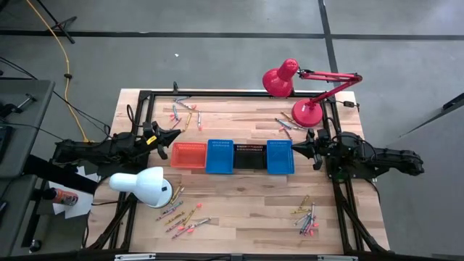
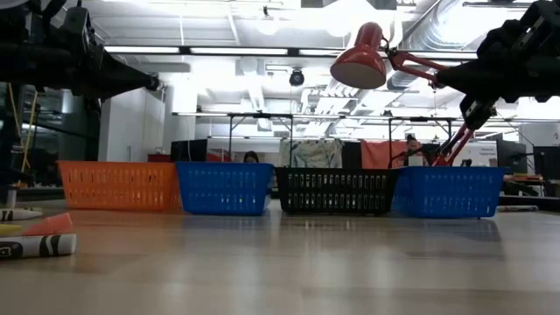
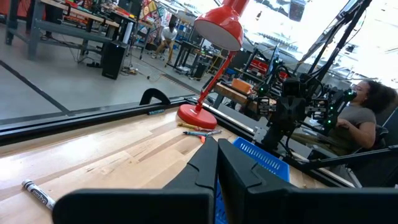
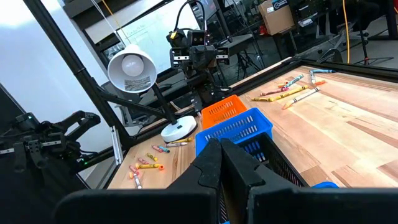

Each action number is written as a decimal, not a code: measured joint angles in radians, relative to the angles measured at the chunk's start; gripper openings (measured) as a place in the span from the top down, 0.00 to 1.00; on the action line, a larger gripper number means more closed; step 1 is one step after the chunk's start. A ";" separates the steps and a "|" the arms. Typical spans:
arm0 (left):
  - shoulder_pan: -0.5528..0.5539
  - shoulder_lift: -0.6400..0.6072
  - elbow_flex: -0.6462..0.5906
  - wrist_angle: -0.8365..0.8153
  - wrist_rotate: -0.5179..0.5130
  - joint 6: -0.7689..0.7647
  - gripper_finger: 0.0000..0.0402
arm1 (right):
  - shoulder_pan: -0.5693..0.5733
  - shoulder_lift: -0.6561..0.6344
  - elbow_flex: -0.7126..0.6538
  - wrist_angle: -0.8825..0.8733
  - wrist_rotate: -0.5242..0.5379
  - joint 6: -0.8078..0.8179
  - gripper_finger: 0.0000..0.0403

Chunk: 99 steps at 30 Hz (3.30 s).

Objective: Sort crayons

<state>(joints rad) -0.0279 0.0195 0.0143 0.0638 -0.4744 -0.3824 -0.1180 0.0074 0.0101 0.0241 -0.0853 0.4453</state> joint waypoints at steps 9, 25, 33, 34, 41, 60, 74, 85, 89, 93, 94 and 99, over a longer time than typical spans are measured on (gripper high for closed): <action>0.000 0.000 0.000 0.000 0.000 0.000 1.00 | 0.000 0.000 0.000 0.073 0.062 0.095 1.00; 0.000 0.000 0.000 0.000 0.000 0.000 1.00 | 0.003 0.250 0.246 0.238 0.323 0.304 0.96; 0.000 0.000 0.000 0.000 0.000 0.000 1.00 | 0.003 0.692 0.783 -0.750 0.260 0.070 0.76; 0.000 0.000 0.000 0.000 0.000 0.000 1.00 | 0.002 0.754 0.839 -0.903 0.267 0.050 0.74; 0.000 0.000 0.000 0.000 0.000 0.000 1.00 | -0.038 1.109 1.008 -1.508 0.267 -0.051 0.62; 0.000 0.000 0.000 0.000 0.000 0.000 1.00 | -0.173 1.417 0.761 -1.299 0.260 -0.713 0.59; 0.000 0.000 0.000 0.000 0.000 0.000 1.00 | -0.184 1.404 0.642 -1.079 0.302 -0.842 0.59; 0.000 0.000 0.000 0.000 0.000 0.000 1.00 | -0.215 1.407 0.601 -0.941 0.306 -0.944 0.59; 0.000 0.000 0.000 0.000 0.000 0.000 1.00 | -0.230 1.404 0.571 -0.946 0.305 -0.944 0.59; 0.000 0.000 0.000 0.000 0.000 0.000 1.00 | -0.230 1.405 0.568 -0.937 0.302 -0.944 0.60; 0.000 0.000 0.000 0.000 0.000 0.000 1.00 | -0.230 1.405 0.568 -0.926 0.301 -0.944 0.61; 0.000 0.000 0.000 0.000 0.000 0.000 1.00 | -0.230 1.405 0.567 -0.921 0.284 -0.949 0.79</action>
<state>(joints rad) -0.0277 0.0194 0.0143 0.0635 -0.4744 -0.3823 -0.3477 1.4122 0.5769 -0.8973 0.1988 -0.5036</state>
